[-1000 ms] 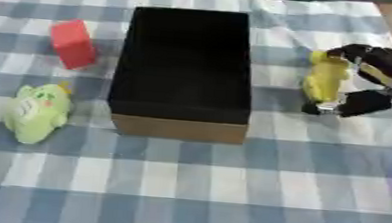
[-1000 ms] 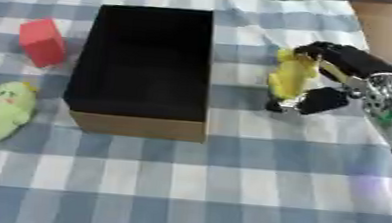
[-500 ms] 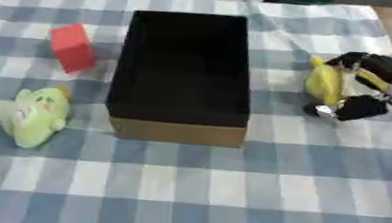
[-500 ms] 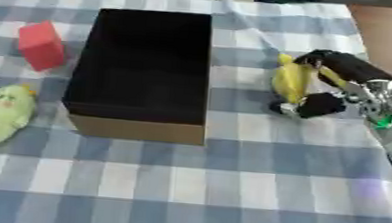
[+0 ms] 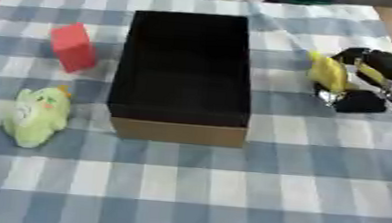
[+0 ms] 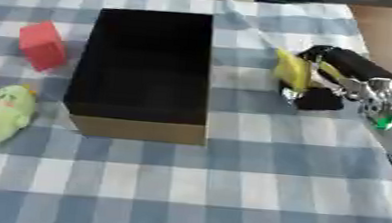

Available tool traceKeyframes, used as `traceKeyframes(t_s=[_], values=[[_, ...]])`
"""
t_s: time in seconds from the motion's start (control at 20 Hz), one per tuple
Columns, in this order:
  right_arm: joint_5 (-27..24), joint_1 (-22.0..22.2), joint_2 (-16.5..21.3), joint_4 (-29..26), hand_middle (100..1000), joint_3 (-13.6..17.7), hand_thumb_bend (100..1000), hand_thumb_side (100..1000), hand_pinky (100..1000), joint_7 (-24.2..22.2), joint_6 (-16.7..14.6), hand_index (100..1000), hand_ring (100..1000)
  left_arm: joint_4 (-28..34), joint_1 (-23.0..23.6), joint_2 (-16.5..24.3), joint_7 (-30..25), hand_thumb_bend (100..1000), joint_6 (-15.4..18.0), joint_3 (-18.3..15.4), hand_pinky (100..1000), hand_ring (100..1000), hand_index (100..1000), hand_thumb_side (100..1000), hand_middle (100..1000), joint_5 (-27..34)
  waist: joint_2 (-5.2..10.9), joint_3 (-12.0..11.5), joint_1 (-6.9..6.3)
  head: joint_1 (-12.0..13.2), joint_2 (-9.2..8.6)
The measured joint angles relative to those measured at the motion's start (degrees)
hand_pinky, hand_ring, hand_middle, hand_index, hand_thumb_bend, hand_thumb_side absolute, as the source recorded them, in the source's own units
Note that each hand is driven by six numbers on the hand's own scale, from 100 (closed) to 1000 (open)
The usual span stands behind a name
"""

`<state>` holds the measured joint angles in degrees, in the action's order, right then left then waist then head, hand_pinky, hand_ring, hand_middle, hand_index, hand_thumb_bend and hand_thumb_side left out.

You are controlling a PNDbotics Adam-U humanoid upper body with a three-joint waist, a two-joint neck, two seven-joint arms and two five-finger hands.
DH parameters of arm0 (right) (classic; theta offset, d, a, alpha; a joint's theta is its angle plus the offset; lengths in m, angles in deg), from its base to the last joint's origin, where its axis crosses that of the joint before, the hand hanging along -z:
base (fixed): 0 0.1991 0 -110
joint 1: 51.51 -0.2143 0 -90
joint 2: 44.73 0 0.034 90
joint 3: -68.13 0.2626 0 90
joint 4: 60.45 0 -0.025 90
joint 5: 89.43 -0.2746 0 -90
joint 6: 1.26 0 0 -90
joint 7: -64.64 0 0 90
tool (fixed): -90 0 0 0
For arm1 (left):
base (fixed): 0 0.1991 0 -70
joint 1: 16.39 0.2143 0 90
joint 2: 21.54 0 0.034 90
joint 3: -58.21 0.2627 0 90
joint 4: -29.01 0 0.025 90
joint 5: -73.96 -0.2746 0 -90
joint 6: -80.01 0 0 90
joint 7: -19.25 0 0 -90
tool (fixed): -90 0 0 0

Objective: Pick up objects on the table and place them in the box.

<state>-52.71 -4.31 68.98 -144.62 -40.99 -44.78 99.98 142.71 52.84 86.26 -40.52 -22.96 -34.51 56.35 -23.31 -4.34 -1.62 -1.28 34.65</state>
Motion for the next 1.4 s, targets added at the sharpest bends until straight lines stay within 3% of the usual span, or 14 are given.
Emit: traceKeyframes(t_s=[0.4,0.85,1.15,1.25,1.4], values=[[-0.42,0.48,1.00,-2.59,815,0.33,100,481,880,1.42,0.88,843,887,0.00,0.00,0.00,-0.14,137,0.15,0.00,723,924,854,1000,837,0.00,0.45,0.16,0.02,-0.29,-0.03],[-4.13,0.44,3.31,-13.66,802,3.00,100,500,856,1.94,3.97,830,853,0.00,-0.04,0.01,-0.15,138,0.46,0.00,723,924,854,1000,837,-0.01,1.21,0.85,0.00,-3.11,-1.45],[-5.17,-2.62,3.53,-20.01,800,3.20,100,508,836,-0.28,5.14,829,844,0.00,-0.49,0.06,-0.17,137,0.61,0.01,723,924,853,1000,837,-0.07,1.73,1.35,0.00,-2.31,-1.65],[-5.63,-4.10,3.50,-20.88,801,3.09,100,545,834,-1.26,5.20,829,843,0.00,-0.65,0.09,-0.23,138,0.71,0.01,723,923,853,1000,837,-0.10,1.79,1.38,0.08,-1.81,-1.33],[-6.20,-6.64,2.79,-21.38,801,2.46,100,514,834,-2.66,5.02,829,842,0.00,-1.22,0.47,-0.38,138,0.88,0.07,723,923,853,1000,838,-0.22,1.85,1.33,0.40,-1.47,-0.50]])
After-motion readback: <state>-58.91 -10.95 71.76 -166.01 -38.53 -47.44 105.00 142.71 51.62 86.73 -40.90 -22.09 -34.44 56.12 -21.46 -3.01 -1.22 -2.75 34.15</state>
